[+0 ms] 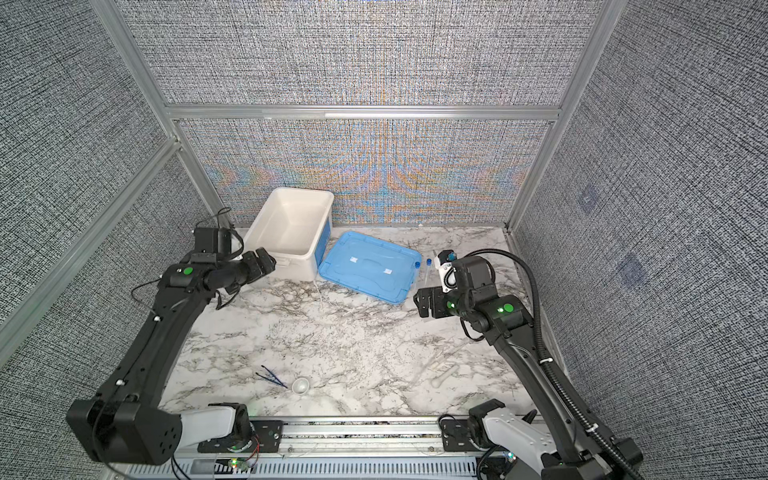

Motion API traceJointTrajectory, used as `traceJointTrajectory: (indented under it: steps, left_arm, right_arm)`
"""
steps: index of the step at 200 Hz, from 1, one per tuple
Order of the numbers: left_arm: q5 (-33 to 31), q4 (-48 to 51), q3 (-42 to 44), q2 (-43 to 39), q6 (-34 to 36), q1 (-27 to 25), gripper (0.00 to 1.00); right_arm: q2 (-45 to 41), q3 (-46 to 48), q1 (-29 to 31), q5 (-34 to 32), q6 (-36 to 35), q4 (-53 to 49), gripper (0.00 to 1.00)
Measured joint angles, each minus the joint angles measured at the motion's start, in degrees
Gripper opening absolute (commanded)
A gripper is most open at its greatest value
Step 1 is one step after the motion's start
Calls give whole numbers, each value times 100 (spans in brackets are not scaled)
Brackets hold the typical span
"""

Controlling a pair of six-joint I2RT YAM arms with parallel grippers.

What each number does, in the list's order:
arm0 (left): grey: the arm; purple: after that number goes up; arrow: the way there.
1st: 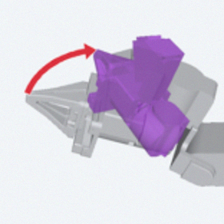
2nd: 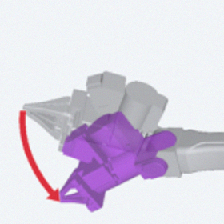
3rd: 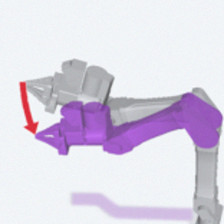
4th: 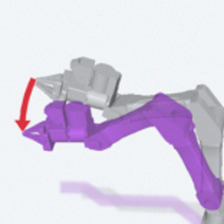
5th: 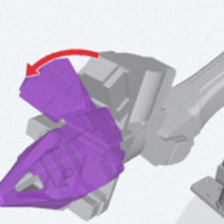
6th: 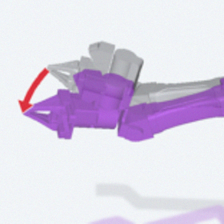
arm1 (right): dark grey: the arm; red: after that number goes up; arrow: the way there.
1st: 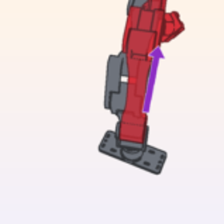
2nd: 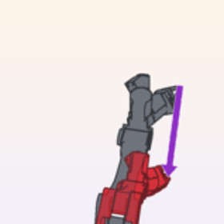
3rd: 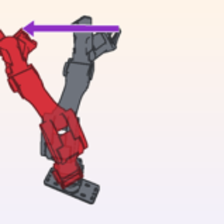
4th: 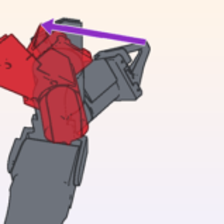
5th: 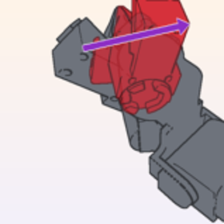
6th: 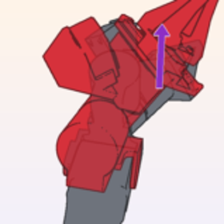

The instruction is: Organize the chemistry lab equipment

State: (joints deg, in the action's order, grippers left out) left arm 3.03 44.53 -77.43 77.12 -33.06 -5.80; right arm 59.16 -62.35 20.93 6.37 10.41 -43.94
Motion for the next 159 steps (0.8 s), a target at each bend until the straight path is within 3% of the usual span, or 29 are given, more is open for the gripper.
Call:
traceJointTrajectory:
  steps: [25, 66, 110, 159]
  left_arm:
    - [-507, 116, -706, 728, -44, 28, 91]
    - [-957, 92, -1377, 1578, -107, 208, 72]
    - [-1362, 92, -1602, 2164, -450, 315, 65]
    - [-2039, 105, -1880, 2774, -820, 372, 63]
  right_arm:
    - [-9, 107, 59, 101, -92, -4, 94]
    - [83, 170, 116, 291, -160, 22, 89]
    - [138, 203, 197, 380, -151, 179, 89]
    - [151, 203, 334, 435, -52, 216, 88]
